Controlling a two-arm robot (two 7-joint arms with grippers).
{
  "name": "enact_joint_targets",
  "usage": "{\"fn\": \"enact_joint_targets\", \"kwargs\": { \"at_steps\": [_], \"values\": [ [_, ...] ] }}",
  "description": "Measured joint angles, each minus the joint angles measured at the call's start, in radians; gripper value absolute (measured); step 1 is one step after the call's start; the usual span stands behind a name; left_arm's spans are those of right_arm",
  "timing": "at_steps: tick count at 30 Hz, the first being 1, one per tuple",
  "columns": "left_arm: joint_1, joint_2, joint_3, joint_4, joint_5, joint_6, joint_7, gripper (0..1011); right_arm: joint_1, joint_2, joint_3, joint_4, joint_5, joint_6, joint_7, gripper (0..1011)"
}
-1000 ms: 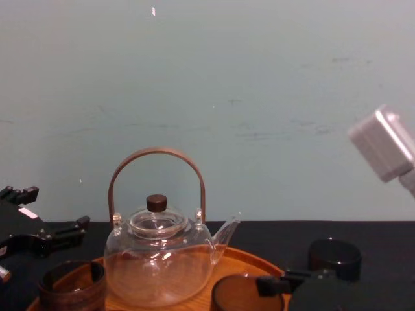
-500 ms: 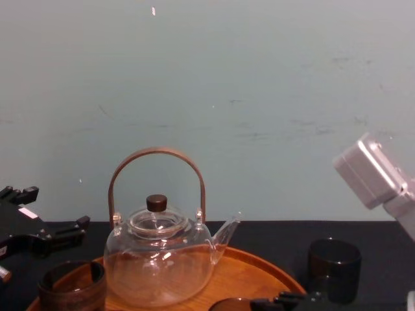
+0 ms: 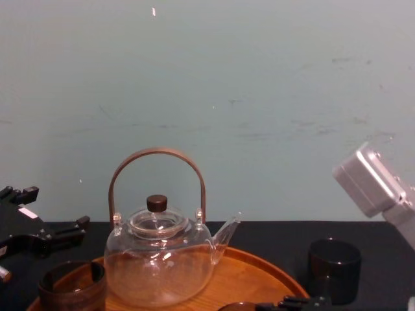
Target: Pick up the glass from the table and place it on the tray.
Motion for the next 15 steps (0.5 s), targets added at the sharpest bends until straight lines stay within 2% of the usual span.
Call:
{"fn": "enact_joint_targets", "kwargs": {
  "at_steps": [12,15],
  "values": [
    [0.000,0.000,0.000,0.000,0.000,0.000,0.000,1001,-0.001,0.001,0.001,0.000,-0.001,0.000,-0.001,903],
    [0.000,0.000,0.000,0.000,0.000,0.000,0.000,1001,-0.001,0.001,0.001,0.000,-0.002,0.004,-0.001,953]
  ]
}}
